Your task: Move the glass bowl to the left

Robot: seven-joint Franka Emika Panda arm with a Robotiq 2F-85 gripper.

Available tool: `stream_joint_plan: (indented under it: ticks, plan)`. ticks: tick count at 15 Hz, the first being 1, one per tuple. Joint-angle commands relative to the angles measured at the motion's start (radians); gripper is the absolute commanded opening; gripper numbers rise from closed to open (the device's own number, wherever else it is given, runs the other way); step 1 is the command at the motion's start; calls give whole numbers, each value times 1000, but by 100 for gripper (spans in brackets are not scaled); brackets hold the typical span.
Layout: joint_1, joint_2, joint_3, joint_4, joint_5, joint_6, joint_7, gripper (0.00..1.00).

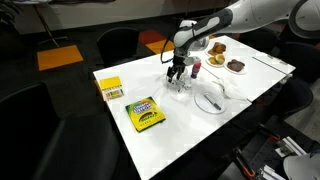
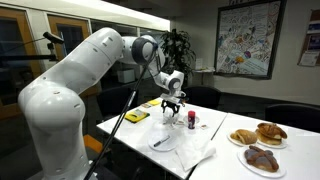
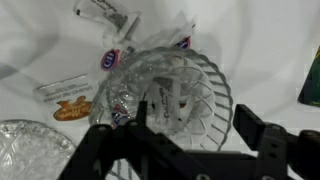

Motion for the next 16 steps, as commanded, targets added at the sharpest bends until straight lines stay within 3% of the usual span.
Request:
stream_joint_plan:
  ticks: [1,5,12,13,15,16]
  plan:
    - [22,40,-22,63,-19,-52,48,88]
    - [21,37,-21,57,-13,-35,63,81]
    - [29,18,-18,59,-19,-30,57,80]
    - [32,22,-18,65,-20,-34,58,76]
    - [38,31,-20,79,-23,-42,62,52]
    - [41,33,-21,82,-24,-44,63,50]
